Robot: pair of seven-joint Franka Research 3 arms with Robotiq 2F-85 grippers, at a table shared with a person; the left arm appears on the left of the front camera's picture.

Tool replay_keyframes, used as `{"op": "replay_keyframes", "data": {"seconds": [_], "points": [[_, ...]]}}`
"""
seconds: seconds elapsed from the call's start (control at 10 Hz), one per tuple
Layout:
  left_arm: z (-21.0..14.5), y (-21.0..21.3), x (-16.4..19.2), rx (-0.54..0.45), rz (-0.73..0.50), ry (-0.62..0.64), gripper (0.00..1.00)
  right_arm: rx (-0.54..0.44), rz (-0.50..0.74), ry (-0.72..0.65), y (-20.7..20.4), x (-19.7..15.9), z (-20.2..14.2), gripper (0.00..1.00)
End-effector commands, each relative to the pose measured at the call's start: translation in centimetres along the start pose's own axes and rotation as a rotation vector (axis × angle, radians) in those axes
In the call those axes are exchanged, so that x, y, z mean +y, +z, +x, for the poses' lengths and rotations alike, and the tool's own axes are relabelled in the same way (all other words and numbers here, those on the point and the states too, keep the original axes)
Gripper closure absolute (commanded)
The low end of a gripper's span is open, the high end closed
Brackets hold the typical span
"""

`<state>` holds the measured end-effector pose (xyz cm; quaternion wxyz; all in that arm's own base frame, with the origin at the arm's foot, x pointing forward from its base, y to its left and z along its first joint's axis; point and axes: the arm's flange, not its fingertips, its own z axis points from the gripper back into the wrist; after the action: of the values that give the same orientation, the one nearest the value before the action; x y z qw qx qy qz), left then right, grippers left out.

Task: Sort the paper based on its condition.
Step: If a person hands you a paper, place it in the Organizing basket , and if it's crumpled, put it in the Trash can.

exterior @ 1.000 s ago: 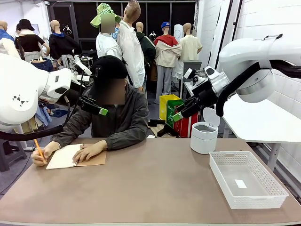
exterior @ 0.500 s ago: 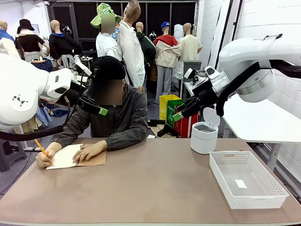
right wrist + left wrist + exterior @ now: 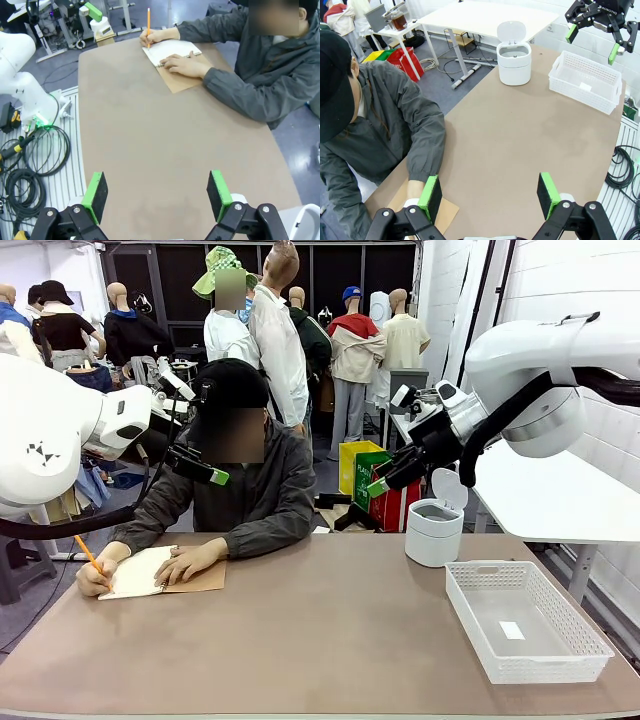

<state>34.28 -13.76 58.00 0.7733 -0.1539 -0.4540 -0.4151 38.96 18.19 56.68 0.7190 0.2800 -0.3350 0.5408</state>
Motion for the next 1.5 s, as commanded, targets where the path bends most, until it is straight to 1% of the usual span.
{"op": "replay_keyframes", "data": {"seconds": [0.0,1.4], "points": [[-0.15,-0.06,0.11,0.004,-0.005,-0.01,0.0,-0.004,-0.001,-0.007,0.0,-0.01,0.17,0.0],[-0.15,-0.06,0.11,0.004,-0.005,-0.01,0.0,-0.004,-0.001,-0.007,0.0,-0.01,0.17,0.0]]}}
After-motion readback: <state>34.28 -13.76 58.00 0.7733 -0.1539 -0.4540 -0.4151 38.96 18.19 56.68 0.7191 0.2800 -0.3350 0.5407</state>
